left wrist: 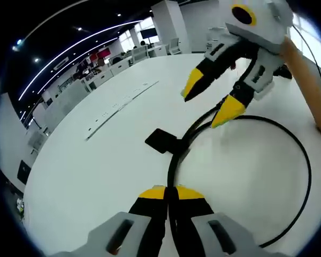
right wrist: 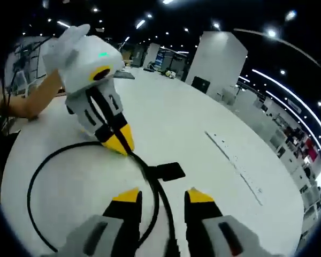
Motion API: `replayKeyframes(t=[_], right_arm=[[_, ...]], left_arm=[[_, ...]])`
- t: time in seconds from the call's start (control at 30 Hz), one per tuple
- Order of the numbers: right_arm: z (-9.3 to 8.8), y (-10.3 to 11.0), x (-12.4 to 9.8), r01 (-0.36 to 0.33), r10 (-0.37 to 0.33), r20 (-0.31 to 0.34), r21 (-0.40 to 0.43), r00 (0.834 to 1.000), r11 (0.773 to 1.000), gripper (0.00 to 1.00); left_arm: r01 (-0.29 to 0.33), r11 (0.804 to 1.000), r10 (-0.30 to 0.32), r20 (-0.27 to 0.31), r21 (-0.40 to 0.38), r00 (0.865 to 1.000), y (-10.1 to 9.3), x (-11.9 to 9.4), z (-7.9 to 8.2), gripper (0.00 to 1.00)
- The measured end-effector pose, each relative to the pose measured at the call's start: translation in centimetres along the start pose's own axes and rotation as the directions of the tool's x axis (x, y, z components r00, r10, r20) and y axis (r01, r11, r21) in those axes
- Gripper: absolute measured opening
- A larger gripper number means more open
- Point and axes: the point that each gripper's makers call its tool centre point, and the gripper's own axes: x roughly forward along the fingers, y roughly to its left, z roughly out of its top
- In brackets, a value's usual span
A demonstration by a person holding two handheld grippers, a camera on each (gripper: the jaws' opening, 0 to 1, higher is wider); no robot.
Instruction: Find the charging cable on the desk, coil it up and secure with Velcro.
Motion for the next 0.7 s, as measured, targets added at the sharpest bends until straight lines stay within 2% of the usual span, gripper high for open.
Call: replayKeyframes(t=[0.1,0.2,0.23,0.3,0.4,0.43,0.53,0.7], right_arm=[[-2.0,-0.6,-1.2,0.016,-0.014,-0.049,0.036,0.999,0.999,0.3],[-2.4,-1.0,-1.9,0.014,-0.012,-0.02,0.13,1.0,0.991,0.35],[-2.7,-1.1,-2.0,0.008,-0.005,-0.024,0.128,1.0,0.992,0.38],[-3.4,-0.8,-1.9,-0.005,0.011,-0.04,0.129,0.999,0.992,0.37],[-4.7,-0.6,-1.7,-0.013,0.025,-0.103,0.114,0.994,0.993,0.37],[-4.5,-0.7,-1.6,-0.014,0.026,-0.087,0.132,0.996,0.991,0.4],[-4.5,-0.7,-1.5,-0.012,0.023,-0.083,0.135,0.996,0.991,0.38],[-4.4,-0.7,-1.3,-0.02,0.033,-0.064,0.188,0.997,0.982,0.38]], left_arm=[[0.0,1.0,0.0,0.003,-0.005,1.0,0.0,0.0,0.0,0.06],[0.0,1.0,0.0,0.005,-0.005,1.0,0.0,0.0,0.0,0.06],[-0.001,1.0,0.001,0.005,-0.003,1.0,0.0,0.0,0.0,0.06],[-0.002,1.0,0.002,0.004,-0.002,1.0,0.0,0.0,0.0,0.06],[-0.001,1.0,0.001,0.005,-0.002,1.0,0.0,0.0,0.0,0.06],[0.0,1.0,0.0,0.005,-0.002,1.0,0.0,0.0,0.0,0.06],[0.001,1.0,-0.001,0.006,-0.002,1.0,0.0,0.0,0.0,0.06],[0.005,1.0,-0.005,0.009,-0.005,1.0,0.0,0.0,0.0,0.06]])
